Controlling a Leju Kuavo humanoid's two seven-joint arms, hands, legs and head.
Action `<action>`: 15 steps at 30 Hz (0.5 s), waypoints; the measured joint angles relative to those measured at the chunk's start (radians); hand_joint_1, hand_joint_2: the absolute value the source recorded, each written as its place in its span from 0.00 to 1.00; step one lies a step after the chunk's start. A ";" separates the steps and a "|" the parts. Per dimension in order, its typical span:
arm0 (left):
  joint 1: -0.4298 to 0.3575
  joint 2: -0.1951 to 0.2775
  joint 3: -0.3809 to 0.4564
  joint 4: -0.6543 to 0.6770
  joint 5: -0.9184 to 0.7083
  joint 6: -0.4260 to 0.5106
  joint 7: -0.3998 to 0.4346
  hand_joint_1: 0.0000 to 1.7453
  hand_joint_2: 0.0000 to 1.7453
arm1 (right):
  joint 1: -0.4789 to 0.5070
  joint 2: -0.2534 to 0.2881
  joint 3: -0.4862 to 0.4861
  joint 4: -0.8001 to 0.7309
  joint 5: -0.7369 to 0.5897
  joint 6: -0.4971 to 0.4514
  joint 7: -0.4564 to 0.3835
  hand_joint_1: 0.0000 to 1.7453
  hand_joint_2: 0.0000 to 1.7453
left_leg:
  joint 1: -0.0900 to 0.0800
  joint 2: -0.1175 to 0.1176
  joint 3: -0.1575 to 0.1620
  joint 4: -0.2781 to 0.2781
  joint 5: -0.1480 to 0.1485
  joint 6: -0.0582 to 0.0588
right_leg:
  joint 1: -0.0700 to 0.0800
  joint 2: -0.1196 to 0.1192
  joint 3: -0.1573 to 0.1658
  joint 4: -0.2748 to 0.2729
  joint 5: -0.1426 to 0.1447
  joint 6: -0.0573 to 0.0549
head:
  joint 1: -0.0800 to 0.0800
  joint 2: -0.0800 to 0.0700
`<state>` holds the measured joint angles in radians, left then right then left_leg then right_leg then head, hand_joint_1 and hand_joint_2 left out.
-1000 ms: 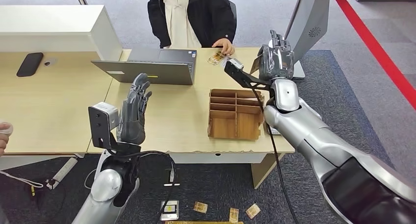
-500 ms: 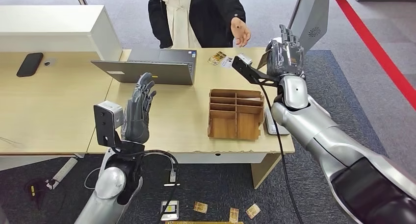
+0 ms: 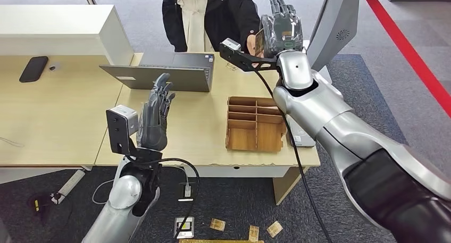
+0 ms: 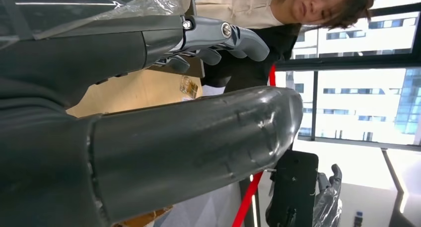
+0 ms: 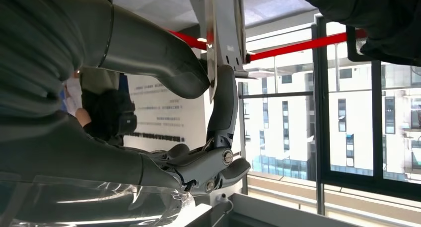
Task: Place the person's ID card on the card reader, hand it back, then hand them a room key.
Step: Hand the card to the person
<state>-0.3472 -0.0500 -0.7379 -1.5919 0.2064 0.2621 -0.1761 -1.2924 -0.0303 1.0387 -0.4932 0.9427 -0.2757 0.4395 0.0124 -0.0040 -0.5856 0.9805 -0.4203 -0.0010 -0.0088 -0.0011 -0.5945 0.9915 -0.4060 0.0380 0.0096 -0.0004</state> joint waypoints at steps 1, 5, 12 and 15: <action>-0.001 0.000 0.000 0.002 0.001 0.000 -0.001 0.00 0.00 | -0.003 0.006 0.003 0.006 0.000 -0.001 0.000 1.00 1.00 | 0.000 0.000 0.000 0.000 0.000 0.000 | 0.000 -0.001 0.000 0.000 0.000 0.000 | 0.000 0.000; -0.002 0.000 -0.001 0.010 0.002 0.000 -0.004 0.00 0.00 | -0.015 0.024 0.013 0.022 0.005 -0.001 0.000 1.00 1.00 | 0.000 0.002 0.000 0.000 0.000 0.000 | -0.001 0.002 0.000 0.000 0.000 0.000 | 0.000 0.000; -0.002 0.000 -0.001 0.013 0.007 0.001 -0.012 0.00 0.00 | -0.017 0.049 0.028 0.043 0.005 0.000 -0.003 1.00 1.00 | -0.001 0.002 0.000 0.000 0.000 0.000 | -0.001 0.002 0.000 0.000 0.000 0.000 | 0.000 0.000; -0.003 0.000 -0.001 0.013 0.012 0.005 -0.014 0.00 0.00 | -0.016 0.059 0.031 0.050 -0.003 0.000 -0.010 1.00 1.00 | -0.001 0.002 0.000 0.000 0.000 0.000 | -0.001 0.002 0.000 0.000 0.000 0.000 | 0.000 0.000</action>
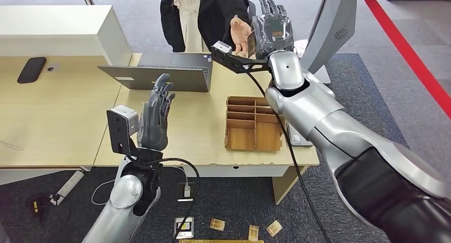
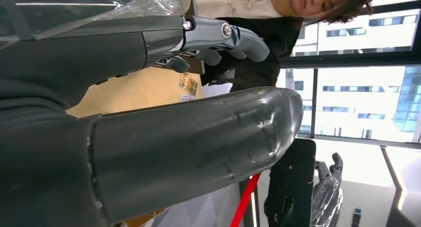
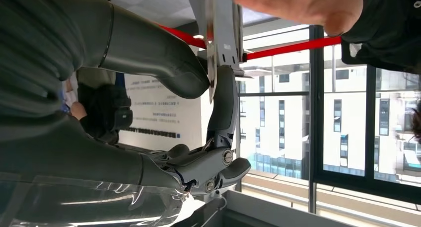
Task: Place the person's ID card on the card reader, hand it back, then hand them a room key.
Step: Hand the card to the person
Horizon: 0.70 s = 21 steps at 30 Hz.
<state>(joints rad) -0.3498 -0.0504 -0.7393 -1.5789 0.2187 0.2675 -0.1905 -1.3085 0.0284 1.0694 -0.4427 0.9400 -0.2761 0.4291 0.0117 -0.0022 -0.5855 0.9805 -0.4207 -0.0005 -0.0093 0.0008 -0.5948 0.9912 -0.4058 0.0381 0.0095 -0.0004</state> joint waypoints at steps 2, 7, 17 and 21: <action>0.000 0.000 0.000 0.000 0.002 0.003 -0.001 0.00 0.00 | 0.000 0.005 0.004 0.004 -0.003 0.003 -0.002 1.00 1.00 | 0.000 0.000 0.000 0.000 0.000 0.000 | 0.000 0.000 0.000 0.000 0.000 0.000 | 0.000 0.000; 0.000 0.000 0.000 0.000 0.004 0.004 -0.004 0.00 0.00 | 0.004 0.013 0.012 0.015 -0.004 0.009 -0.002 1.00 1.00 | 0.000 0.000 0.000 0.000 0.000 0.000 | 0.000 0.000 0.000 0.000 0.000 0.000 | 0.000 0.000; 0.000 0.000 0.000 0.000 0.004 0.004 -0.006 0.00 0.00 | 0.006 0.018 0.020 0.032 -0.005 0.010 -0.002 1.00 1.00 | 0.000 0.000 0.000 0.000 0.000 0.000 | 0.000 0.000 0.000 0.000 0.000 0.000 | 0.000 0.000; 0.000 0.000 0.000 0.000 0.004 0.004 -0.006 0.00 0.00 | 0.007 0.021 0.020 0.037 -0.009 0.011 -0.002 1.00 1.00 | 0.000 0.000 0.000 0.000 0.000 0.000 | 0.000 0.000 0.000 0.000 0.000 0.000 | 0.000 0.000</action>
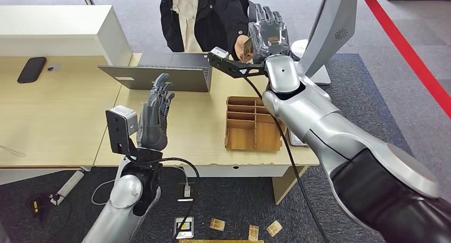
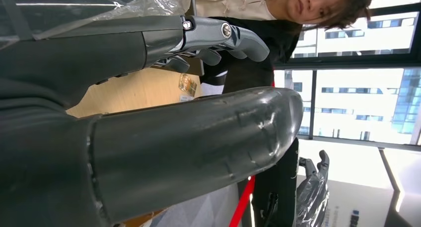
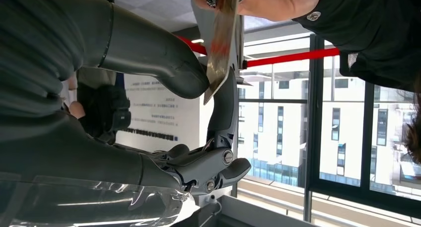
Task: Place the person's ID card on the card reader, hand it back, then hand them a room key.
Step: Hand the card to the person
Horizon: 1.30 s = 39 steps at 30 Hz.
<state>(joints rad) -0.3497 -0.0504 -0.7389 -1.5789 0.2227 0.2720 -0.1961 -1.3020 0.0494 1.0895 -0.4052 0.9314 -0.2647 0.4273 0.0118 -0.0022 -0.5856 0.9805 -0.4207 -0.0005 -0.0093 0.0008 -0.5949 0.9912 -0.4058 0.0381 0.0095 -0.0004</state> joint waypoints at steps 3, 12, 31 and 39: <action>0.000 0.000 0.000 0.000 0.000 0.000 0.000 0.00 0.00 | 0.001 0.001 0.000 0.004 0.000 0.000 0.000 1.00 1.00 | 0.000 0.000 0.000 0.000 0.000 0.000 | 0.000 0.000 0.000 0.000 0.000 0.000 | 0.000 0.000; 0.000 0.000 0.000 0.000 0.000 0.000 0.000 0.00 0.00 | 0.003 0.001 0.000 0.009 0.000 0.000 0.000 1.00 1.00 | 0.000 0.000 0.000 0.000 0.000 0.000 | 0.000 0.000 0.000 0.000 0.000 0.000 | 0.000 0.000; -0.002 -0.003 0.001 0.000 -0.020 0.028 -0.006 0.00 0.00 | 0.022 -0.025 -0.001 0.015 -0.028 -0.081 0.013 0.00 1.00 | 0.000 0.000 0.000 0.000 0.000 0.000 | 0.000 0.000 0.000 0.000 0.000 0.000 | 0.000 0.000; 0.000 -0.003 0.004 -0.002 -0.054 0.062 -0.006 0.00 0.00 | 0.101 -0.078 -0.049 -0.052 -0.160 -0.327 -0.050 0.00 1.00 | 0.000 0.000 0.000 0.000 0.000 0.000 | 0.000 0.000 0.000 0.000 0.000 0.000 | 0.000 0.000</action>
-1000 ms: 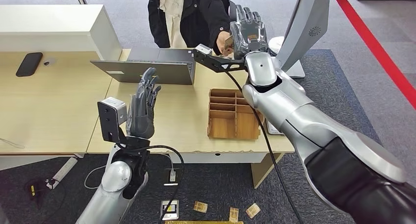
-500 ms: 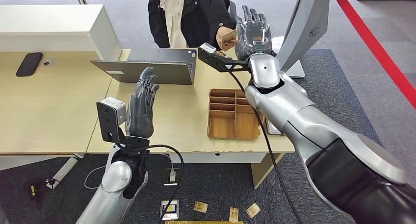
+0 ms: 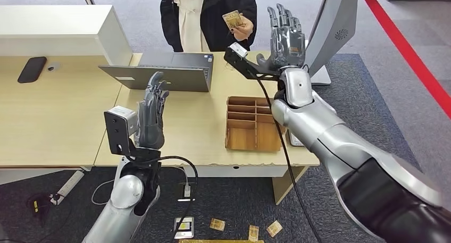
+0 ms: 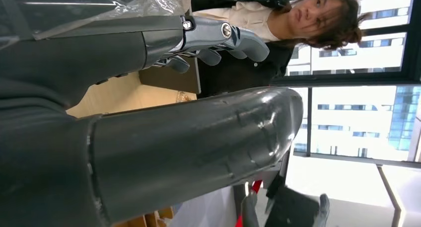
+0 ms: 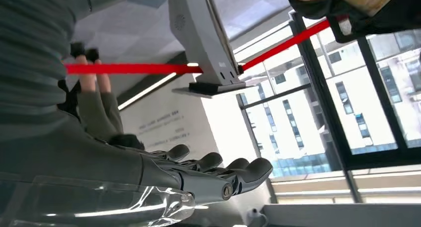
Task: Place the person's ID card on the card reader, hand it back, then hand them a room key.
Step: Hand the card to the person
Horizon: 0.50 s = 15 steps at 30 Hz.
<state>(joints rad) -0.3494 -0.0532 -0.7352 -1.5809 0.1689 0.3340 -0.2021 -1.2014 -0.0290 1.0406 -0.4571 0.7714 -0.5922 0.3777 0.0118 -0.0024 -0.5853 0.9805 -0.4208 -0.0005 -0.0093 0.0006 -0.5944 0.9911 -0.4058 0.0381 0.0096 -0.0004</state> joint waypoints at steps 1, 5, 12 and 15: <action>0.002 0.000 0.002 -0.001 -0.004 0.006 0.000 0.00 0.00 | 0.021 -0.015 -0.014 -0.023 -0.016 -0.024 -0.005 0.00 1.00 | 0.000 0.000 0.000 0.000 0.000 0.000 | 0.000 0.000 0.000 0.000 0.000 0.000 | 0.000 0.000; 0.014 0.005 0.008 -0.008 -0.009 0.021 0.000 0.00 0.00 | 0.094 -0.071 -0.060 -0.115 -0.035 -0.040 -0.005 0.00 1.00 | -0.001 0.000 0.000 0.000 0.000 0.000 | -0.001 0.000 0.000 0.000 0.000 0.000 | 0.000 0.000; 0.032 0.008 0.022 -0.022 -0.026 0.054 0.003 0.00 0.00 | 0.211 -0.119 -0.164 -0.289 0.006 -0.048 -0.076 0.00 1.00 | 0.002 -0.001 0.003 0.000 -0.001 -0.001 | 0.002 0.000 0.004 -0.001 -0.001 -0.001 | 0.000 0.000; 0.068 0.019 0.040 -0.045 -0.041 0.093 0.014 0.00 0.00 | 0.388 -0.131 -0.287 -0.474 -0.021 -0.055 -0.176 0.00 1.00 | 0.003 -0.003 0.007 0.000 -0.004 -0.001 | 0.003 -0.002 0.008 -0.001 -0.004 -0.002 | 0.000 0.000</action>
<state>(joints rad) -0.2810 -0.0340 -0.6949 -1.6257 0.1281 0.4271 -0.1876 -0.8133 -0.1599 0.7531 -0.9309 0.7507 -0.6471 0.2017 0.0149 -0.0051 -0.5787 0.9804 -0.4246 -0.0018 -0.0063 -0.0015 -0.5860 0.9900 -0.4095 0.0364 0.0096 -0.0004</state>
